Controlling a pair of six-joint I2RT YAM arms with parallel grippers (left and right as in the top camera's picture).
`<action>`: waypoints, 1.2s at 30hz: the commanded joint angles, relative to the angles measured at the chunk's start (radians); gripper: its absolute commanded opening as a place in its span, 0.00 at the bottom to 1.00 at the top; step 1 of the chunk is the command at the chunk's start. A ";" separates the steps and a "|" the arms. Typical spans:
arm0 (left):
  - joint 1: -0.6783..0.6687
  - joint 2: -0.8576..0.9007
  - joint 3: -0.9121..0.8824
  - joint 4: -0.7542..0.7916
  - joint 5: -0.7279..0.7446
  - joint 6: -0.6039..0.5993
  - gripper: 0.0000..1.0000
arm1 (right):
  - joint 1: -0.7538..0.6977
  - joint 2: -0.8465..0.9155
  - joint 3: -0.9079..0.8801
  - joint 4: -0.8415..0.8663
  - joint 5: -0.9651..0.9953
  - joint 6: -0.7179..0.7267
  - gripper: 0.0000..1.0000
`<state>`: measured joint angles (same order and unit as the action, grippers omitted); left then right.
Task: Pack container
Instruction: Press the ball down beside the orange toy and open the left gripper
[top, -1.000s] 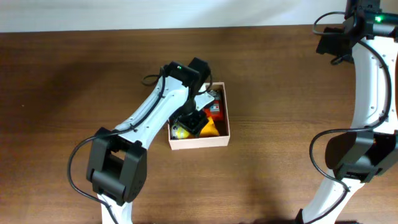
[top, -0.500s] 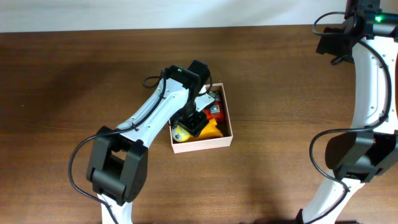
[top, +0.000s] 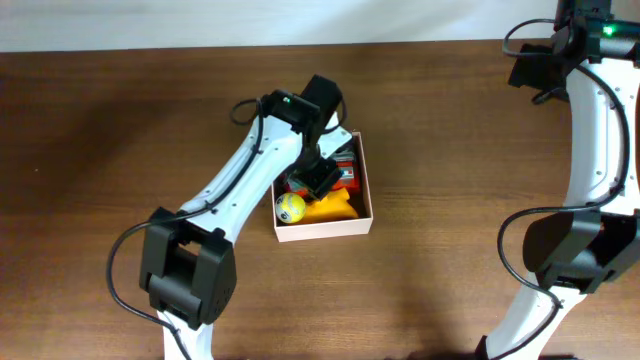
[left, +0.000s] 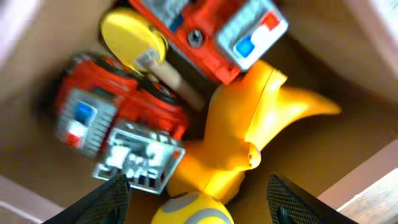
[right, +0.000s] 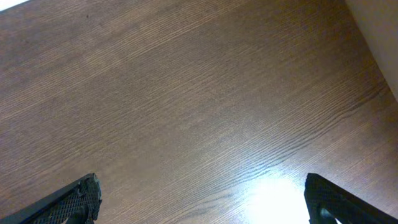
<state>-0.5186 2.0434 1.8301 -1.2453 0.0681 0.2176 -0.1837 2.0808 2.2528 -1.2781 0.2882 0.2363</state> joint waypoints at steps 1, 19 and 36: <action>0.007 0.010 0.034 -0.010 -0.013 0.016 0.72 | -0.001 -0.008 -0.005 0.002 0.003 0.008 0.99; 0.006 0.010 0.201 -0.319 -0.012 0.016 0.72 | -0.001 -0.008 -0.005 0.002 0.003 0.008 0.99; 0.006 0.010 0.124 -0.395 0.055 0.016 0.72 | -0.001 -0.008 -0.005 0.002 0.003 0.008 0.99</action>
<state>-0.5186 2.0460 2.0068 -1.6527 0.0753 0.2188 -0.1837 2.0808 2.2528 -1.2785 0.2882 0.2356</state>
